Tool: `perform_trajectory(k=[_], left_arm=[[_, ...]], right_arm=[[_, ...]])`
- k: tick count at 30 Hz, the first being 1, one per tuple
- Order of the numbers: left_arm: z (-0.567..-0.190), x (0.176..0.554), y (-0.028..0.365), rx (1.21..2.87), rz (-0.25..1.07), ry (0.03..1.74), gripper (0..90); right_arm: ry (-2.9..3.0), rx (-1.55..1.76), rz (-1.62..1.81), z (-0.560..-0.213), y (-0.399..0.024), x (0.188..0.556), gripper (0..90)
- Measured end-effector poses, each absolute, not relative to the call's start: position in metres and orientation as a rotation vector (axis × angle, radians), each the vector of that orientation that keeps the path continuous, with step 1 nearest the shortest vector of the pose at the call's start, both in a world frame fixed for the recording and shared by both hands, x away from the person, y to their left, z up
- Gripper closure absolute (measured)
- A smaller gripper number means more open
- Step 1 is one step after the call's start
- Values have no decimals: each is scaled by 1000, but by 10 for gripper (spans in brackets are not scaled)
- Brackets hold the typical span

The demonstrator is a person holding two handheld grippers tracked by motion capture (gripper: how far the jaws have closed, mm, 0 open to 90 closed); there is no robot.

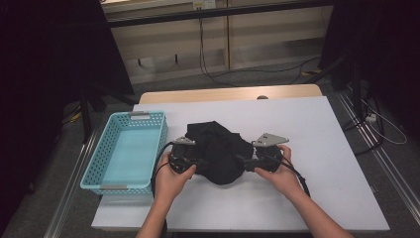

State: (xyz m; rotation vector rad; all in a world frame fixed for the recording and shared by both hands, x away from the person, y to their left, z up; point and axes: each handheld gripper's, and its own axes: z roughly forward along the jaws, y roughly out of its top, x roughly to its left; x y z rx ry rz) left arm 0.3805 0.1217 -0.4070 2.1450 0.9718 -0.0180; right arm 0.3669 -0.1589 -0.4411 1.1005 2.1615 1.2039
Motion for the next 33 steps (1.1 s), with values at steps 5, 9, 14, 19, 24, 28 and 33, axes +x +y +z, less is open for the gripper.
perform_trajectory(k=[5,9,14,19,24,28,33], left_arm=[[-407,377,125,2162,-19,978,879],[-404,374,125,2152,-31,975,879],[-399,371,127,2151,-25,970,879],[-400,372,133,2152,-25,990,880],[-399,373,139,2142,-31,997,881],[-400,373,136,2151,-43,991,882],[-399,371,135,2168,-37,993,882]], right_arm=[[2167,1116,1201,-448,-150,376,258],[2231,1115,1189,-455,-143,380,283],[2315,1075,1095,-464,-132,379,503],[2349,1098,1137,-457,-143,379,783],[2332,1105,1061,-443,-176,366,831],[2361,1117,1066,-441,-189,357,821],[2270,1057,1146,-428,-188,352,479]])
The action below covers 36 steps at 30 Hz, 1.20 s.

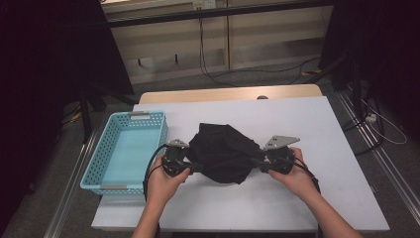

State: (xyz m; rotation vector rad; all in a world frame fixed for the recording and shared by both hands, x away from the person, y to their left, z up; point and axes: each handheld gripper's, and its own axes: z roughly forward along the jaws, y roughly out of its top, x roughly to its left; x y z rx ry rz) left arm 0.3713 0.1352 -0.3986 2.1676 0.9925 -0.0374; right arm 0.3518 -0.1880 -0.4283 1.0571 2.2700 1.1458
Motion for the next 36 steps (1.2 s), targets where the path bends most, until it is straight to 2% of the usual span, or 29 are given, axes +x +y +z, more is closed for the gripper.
perform_trajectory(k=[3,9,11,13,15,18,25,29,30,31,33,34,36], left_arm=[[-400,372,136,2173,-39,999,881],[-403,371,135,2194,-53,1002,881],[-403,370,136,2200,-56,999,882],[-403,369,138,2204,-48,1007,881],[-403,369,141,2201,-44,1014,881],[-402,370,145,2193,-33,1022,881],[-405,374,148,2190,-26,1046,882],[-406,375,147,2195,-31,1050,882],[-406,375,146,2202,-27,1050,882],[-406,375,146,2202,-27,1050,882],[-405,375,146,2203,-30,1050,881],[-405,376,147,2201,-29,1051,881],[-405,376,148,2196,-29,1052,881]], right_arm=[[2210,1046,1173,-424,-182,360,336],[2197,1091,1185,-431,-168,380,367],[2226,1079,1124,-438,-160,387,477],[2257,1061,1114,-441,-161,388,711],[2259,1088,1144,-439,-167,386,871],[2256,1079,1147,-436,-173,382,885],[2304,1116,1008,-430,-212,346,892],[2324,1132,1028,-435,-220,340,856],[2285,1122,1026,-433,-217,344,707],[2285,1122,1026,-433,-217,344,707],[2259,1078,1040,-429,-209,350,602],[2220,1065,1056,-427,-202,357,486],[2206,1052,1054,-425,-193,367,456]])
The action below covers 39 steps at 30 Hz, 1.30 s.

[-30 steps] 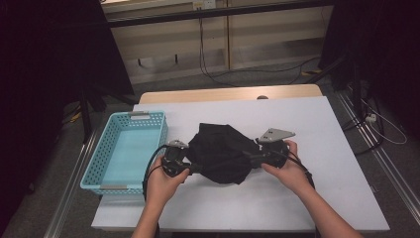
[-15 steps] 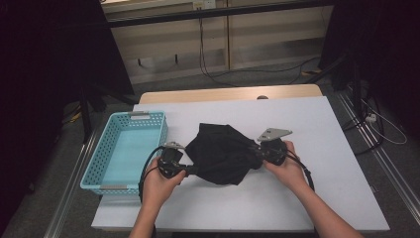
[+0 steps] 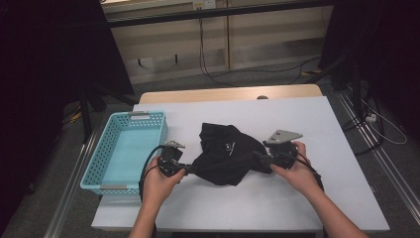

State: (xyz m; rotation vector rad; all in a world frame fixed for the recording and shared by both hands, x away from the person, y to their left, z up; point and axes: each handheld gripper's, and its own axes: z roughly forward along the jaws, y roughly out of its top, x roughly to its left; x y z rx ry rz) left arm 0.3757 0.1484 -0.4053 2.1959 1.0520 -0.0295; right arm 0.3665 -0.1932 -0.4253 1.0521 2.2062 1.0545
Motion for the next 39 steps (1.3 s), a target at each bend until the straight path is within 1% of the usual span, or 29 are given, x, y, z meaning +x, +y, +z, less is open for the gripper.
perform_trajectory(k=[1,3,6,7,8,10,11,13,16,22,26,27,29,31,32,33,34,35,36,39], left_arm=[[-405,376,148,2196,-29,1052,882],[-406,376,149,2195,-32,1052,881],[-406,376,150,2197,-30,1053,881],[-406,376,151,2198,-29,1053,881],[-406,376,151,2196,-29,1056,881],[-406,376,150,2200,-27,1050,881],[-406,376,150,2200,-23,1048,881],[-406,376,150,2200,-22,1047,881],[-404,377,150,2193,-15,1046,881],[-400,379,153,2168,14,1040,881],[-400,381,154,2156,26,1044,881],[-401,382,153,2155,27,1048,881],[-401,383,152,2162,22,1045,881],[-402,384,151,2164,25,1045,881],[-402,384,149,2170,22,1039,881],[-402,384,149,2170,22,1039,881],[-402,384,148,2172,26,1035,881],[-402,384,147,2173,29,1032,880],[-402,385,147,2173,29,1029,880],[-402,385,147,2177,32,1033,880]], right_arm=[[2202,1054,1048,-425,-190,370,433],[2210,1071,1055,-428,-186,377,453],[2219,1085,1066,-433,-184,380,458],[2253,1094,1062,-437,-184,382,482],[2271,1101,1067,-439,-184,382,536],[2293,1124,1120,-441,-186,383,680],[2301,1128,1142,-441,-187,383,766],[2312,1115,1155,-441,-190,382,875],[2300,1139,1178,-440,-197,381,895],[2264,1139,1186,-431,-214,368,899],[2273,1144,1161,-430,-226,357,898],[2277,1154,1174,-430,-236,346,898],[2301,1154,1146,-432,-242,338,898],[2303,1151,1132,-433,-244,335,884],[2289,1152,1135,-433,-245,336,858],[2278,1151,1130,-433,-244,336,811],[2278,1151,1130,-433,-244,336,811],[2258,1145,1124,-432,-243,337,672],[2232,1157,1118,-431,-242,339,618],[2177,1193,1143,-430,-243,347,532]])
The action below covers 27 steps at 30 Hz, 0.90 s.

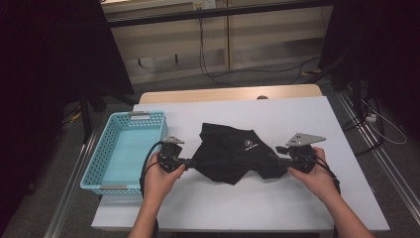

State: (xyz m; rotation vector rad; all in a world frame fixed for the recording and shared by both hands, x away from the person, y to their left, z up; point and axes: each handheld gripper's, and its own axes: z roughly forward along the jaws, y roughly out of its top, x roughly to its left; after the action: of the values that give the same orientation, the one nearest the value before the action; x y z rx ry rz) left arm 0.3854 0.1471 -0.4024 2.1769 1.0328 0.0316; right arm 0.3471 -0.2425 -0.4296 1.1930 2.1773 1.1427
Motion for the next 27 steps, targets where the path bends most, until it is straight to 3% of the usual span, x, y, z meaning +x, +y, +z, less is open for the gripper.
perform_trajectory(k=[4,11,19,27], left_arm=[[-403,384,147,2179,30,1031,879],[-402,384,147,2176,35,1029,879],[-402,384,149,2171,34,1029,877],[-400,385,152,2149,41,1033,875]], right_arm=[[2135,1253,1161,-432,-242,361,484],[2180,1304,1100,-448,-231,375,497],[2294,1325,1034,-456,-235,374,900],[2323,1247,996,-451,-239,362,900]])
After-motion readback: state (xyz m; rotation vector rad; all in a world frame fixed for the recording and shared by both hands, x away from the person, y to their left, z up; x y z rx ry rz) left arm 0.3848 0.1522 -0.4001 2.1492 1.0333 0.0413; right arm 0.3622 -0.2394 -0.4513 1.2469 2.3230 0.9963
